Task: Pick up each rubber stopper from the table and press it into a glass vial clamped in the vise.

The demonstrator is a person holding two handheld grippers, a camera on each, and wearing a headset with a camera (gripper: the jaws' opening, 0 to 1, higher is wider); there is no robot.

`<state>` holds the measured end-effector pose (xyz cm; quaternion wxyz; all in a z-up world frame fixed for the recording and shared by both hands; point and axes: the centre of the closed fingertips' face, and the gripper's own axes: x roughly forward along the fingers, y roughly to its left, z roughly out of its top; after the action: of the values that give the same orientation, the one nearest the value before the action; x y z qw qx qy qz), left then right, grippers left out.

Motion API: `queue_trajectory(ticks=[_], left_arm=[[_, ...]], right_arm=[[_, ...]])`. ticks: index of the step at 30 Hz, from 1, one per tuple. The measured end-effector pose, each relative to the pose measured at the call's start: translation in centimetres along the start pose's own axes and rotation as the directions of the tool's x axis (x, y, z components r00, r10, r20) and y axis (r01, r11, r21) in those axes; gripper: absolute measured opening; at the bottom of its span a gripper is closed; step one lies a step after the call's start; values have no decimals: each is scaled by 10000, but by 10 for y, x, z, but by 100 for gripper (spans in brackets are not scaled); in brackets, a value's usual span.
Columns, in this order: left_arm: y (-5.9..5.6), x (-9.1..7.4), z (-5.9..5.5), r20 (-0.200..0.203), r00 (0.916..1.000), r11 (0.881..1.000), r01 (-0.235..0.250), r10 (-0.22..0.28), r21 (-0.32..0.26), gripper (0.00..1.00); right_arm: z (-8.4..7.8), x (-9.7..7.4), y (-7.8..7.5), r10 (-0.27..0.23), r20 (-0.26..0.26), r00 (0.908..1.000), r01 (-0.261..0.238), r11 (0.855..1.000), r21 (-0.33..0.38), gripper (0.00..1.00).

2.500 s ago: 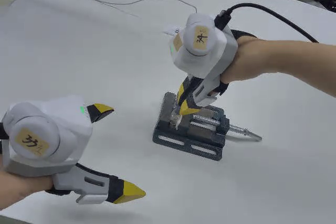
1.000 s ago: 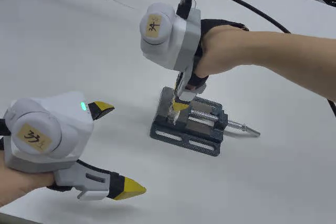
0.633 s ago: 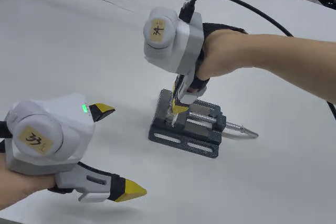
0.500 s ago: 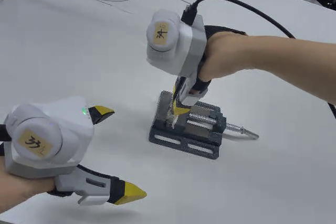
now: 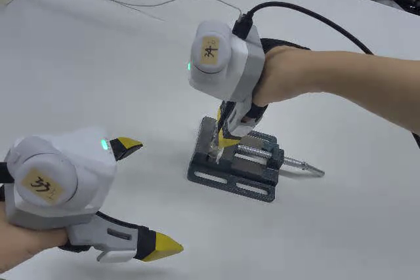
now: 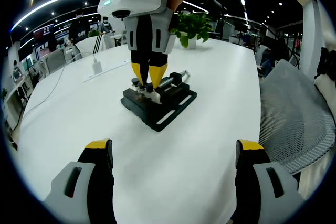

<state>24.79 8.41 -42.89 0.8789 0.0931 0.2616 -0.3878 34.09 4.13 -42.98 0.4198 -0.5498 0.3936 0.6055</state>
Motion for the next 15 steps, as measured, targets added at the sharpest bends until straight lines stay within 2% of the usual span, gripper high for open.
queue_trajectory(ticks=[15], left_arm=[[0, 0, -1, -12, 10000, 10000, -20, 20, -64, 97]], right_arm=[[1, -1, 3, 10, 298, 9996, -12, 10000, 77, 12]])
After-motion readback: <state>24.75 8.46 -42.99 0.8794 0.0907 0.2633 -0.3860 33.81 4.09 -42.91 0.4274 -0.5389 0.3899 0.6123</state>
